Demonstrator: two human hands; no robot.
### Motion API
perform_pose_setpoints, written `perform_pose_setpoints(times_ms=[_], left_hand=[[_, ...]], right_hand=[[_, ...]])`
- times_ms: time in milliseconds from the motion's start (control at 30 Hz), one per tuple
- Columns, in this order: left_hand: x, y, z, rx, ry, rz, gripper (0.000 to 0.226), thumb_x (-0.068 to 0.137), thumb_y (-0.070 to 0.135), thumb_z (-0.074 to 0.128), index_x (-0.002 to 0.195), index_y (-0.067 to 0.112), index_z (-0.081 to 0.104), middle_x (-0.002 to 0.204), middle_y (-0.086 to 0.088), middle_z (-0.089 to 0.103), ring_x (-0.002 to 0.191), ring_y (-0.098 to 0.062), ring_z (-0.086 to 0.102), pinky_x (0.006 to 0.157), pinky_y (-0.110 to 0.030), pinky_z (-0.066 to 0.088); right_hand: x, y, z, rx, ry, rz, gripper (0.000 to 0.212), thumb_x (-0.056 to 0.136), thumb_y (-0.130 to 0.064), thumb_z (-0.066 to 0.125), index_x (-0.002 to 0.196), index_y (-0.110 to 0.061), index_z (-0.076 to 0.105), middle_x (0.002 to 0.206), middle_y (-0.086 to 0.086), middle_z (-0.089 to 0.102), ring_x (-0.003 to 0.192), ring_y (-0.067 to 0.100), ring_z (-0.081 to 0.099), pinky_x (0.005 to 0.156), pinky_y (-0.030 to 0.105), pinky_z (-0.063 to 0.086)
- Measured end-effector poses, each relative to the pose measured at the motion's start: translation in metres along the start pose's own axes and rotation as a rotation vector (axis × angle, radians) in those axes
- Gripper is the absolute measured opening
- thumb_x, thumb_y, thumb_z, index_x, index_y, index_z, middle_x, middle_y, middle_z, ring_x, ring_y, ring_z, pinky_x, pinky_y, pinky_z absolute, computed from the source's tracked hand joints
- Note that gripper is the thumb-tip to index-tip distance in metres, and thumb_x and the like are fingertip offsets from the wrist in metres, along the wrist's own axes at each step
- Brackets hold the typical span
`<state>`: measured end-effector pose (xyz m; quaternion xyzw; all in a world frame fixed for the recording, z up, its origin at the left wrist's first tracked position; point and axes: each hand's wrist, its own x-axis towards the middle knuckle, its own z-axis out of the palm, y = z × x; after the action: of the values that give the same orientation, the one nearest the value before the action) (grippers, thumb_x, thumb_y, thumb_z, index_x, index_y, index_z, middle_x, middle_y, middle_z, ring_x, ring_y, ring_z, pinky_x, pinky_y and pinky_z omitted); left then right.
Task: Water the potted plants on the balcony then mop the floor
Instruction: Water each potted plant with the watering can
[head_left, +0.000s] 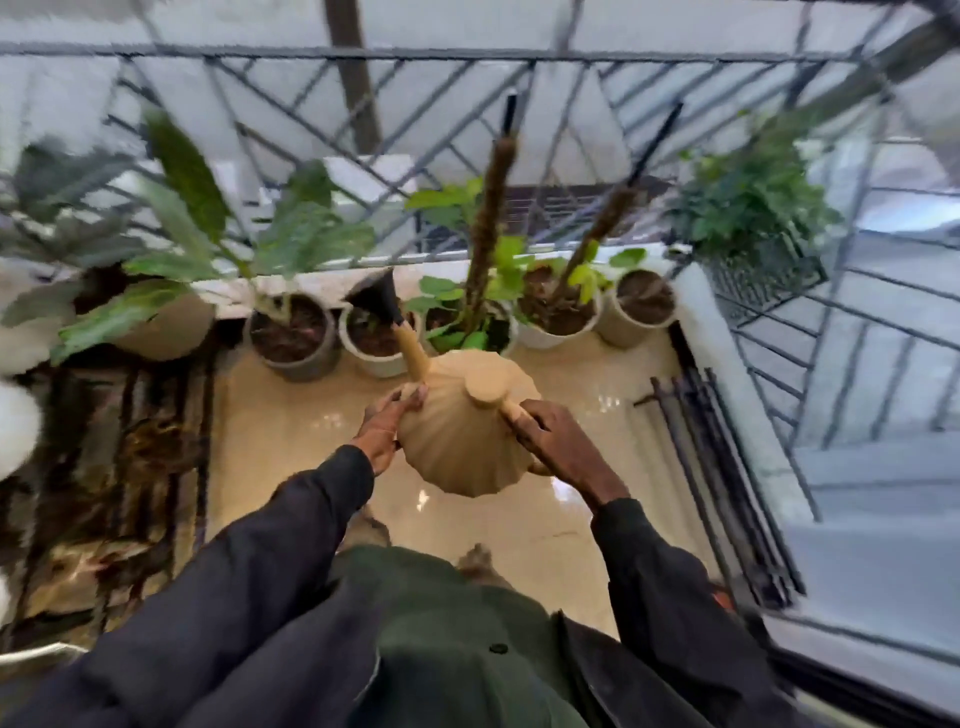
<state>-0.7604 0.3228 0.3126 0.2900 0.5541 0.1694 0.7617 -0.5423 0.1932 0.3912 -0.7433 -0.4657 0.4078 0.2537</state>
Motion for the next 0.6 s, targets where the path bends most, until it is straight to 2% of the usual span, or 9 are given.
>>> perform_pose_setpoints(times_ms=[67,200,300,400,500,533,600], left_hand=[[0.003,-0.007,0.054,0.082,-0.076,-0.002,0.062,0.089,0.037,0.076,0.145,0.02,0.055,0.134,-0.002,0.065,0.116,-0.023,0.06,0.099,-0.043,0.047],[0.008,-0.018,0.152,0.228,-0.214,-0.004,0.044,0.097,0.032,0.067,0.138,0.019,0.061,0.121,0.002,0.069,0.1,-0.014,0.061,0.082,-0.033,0.047],[0.013,-0.026,0.215,0.329,-0.287,-0.004,0.033,0.099,0.029,0.065,0.131,0.02,0.062,0.112,0.004,0.068,0.097,-0.014,0.061,0.076,-0.031,0.047],[0.032,-0.036,0.276,0.445,-0.38,-0.036,0.033,0.098,0.032,0.067,0.129,0.024,0.062,0.118,0.003,0.067,0.109,-0.02,0.06,0.086,-0.036,0.046],[0.058,-0.045,0.326,0.528,-0.447,-0.112,0.062,0.087,0.041,0.078,0.142,0.024,0.056,0.133,0.003,0.062,0.122,-0.025,0.055,0.108,-0.047,0.041],[0.065,-0.047,0.345,0.557,-0.468,-0.141,0.065,0.086,0.041,0.08,0.144,0.025,0.054,0.135,0.003,0.059,0.123,-0.026,0.053,0.112,-0.048,0.038],[0.082,-0.055,0.384,0.601,-0.532,-0.187,0.054,0.089,0.036,0.078,0.136,0.026,0.055,0.127,0.005,0.059,0.113,-0.02,0.054,0.108,-0.046,0.036]], right_hand=[[-0.025,0.033,-0.031,0.017,0.069,0.091,0.048,0.107,-0.042,0.049,0.082,-0.004,0.063,0.082,0.012,0.064,0.073,0.022,0.056,0.066,0.043,0.05],[-0.067,0.086,-0.082,0.027,0.202,0.176,0.038,0.11,-0.031,0.048,0.08,-0.014,0.063,0.081,0.001,0.062,0.072,0.014,0.054,0.064,0.032,0.041],[-0.095,0.118,-0.114,0.076,0.279,0.241,0.034,0.11,-0.029,0.049,0.082,-0.017,0.065,0.084,-0.002,0.064,0.077,0.013,0.058,0.063,0.024,0.043],[-0.117,0.152,-0.144,0.152,0.362,0.308,0.032,0.109,-0.026,0.049,0.09,-0.01,0.069,0.09,0.004,0.069,0.081,0.015,0.062,0.066,0.026,0.046],[-0.129,0.184,-0.168,0.199,0.388,0.384,0.024,0.108,-0.027,0.05,0.091,-0.021,0.066,0.087,-0.004,0.066,0.078,0.004,0.06,0.065,0.021,0.044],[-0.132,0.194,-0.176,0.206,0.394,0.412,0.02,0.108,-0.029,0.051,0.092,-0.026,0.064,0.087,-0.007,0.066,0.08,0.002,0.06,0.066,0.02,0.043],[-0.134,0.214,-0.193,0.233,0.406,0.468,0.018,0.107,-0.028,0.055,0.09,-0.03,0.061,0.087,-0.007,0.067,0.078,0.002,0.06,0.065,0.012,0.042]])
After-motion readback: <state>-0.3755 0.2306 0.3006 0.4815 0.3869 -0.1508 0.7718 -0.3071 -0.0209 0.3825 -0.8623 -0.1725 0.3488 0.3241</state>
